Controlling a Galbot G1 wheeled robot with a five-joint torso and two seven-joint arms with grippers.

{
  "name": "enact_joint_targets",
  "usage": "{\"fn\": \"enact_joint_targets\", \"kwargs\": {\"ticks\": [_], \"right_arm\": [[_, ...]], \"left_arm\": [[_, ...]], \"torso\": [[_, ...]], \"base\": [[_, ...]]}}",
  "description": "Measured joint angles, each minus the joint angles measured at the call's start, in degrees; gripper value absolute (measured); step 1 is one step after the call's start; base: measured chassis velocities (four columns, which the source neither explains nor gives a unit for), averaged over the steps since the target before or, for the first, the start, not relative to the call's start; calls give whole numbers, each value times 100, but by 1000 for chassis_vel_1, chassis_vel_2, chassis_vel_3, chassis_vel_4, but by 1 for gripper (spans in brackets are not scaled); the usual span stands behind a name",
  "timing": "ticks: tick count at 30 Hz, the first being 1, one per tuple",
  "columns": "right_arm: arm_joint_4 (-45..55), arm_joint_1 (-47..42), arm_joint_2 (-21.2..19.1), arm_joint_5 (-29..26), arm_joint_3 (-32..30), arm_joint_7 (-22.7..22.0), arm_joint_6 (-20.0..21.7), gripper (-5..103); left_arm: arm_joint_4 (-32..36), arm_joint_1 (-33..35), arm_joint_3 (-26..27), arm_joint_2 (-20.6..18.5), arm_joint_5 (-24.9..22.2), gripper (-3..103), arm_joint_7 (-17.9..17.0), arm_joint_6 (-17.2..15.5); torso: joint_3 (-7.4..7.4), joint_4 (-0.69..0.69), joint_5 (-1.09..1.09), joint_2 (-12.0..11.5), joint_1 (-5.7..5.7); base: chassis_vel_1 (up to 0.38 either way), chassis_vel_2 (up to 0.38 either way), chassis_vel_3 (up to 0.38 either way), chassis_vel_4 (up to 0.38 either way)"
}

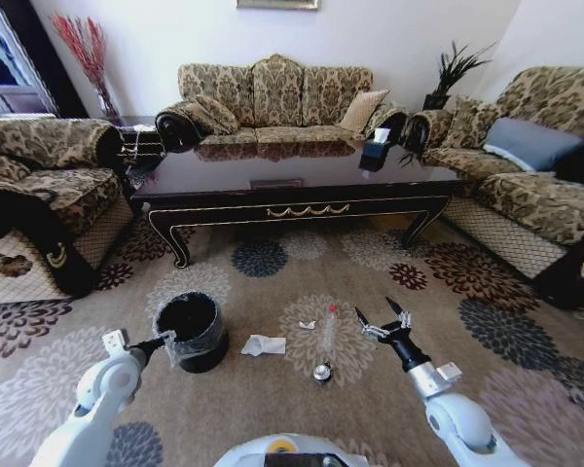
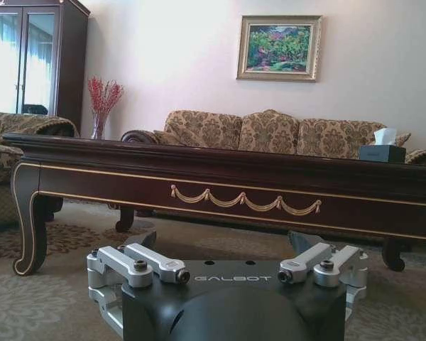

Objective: Move to the front of the table and pick up the trash from the floor, then place it into the trash bin.

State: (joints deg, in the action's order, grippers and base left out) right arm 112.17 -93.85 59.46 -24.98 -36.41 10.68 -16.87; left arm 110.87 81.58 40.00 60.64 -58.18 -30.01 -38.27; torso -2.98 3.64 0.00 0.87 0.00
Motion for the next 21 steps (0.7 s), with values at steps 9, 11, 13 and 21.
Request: {"fn": "enact_joint_targets", "kwargs": {"ticks": [9,11,13,21], "right_arm": [[5,-38,23,35,-14,10,-17,100],[3,-39,32,44,-7,11,-20,100],[2,-40,39,50,1,13,-21,100],[-2,-37,62,76,20,19,-32,100]], "left_arm": [[-317,-86,-126,-133,230,96,216,147],[-336,-87,-145,-147,255,92,274,169],[-354,-90,-176,-151,310,81,311,197],[-510,-153,-270,-184,406,54,367,279]], "torso": [[0,0,0,0,0],[0,-1,2,0,0],[1,-1,5,1,0],[4,-1,10,5,-1]], "base": [[0,0,0,0],[0,0,0,0],[0,0,0,0],[0,0,0,0]]}}
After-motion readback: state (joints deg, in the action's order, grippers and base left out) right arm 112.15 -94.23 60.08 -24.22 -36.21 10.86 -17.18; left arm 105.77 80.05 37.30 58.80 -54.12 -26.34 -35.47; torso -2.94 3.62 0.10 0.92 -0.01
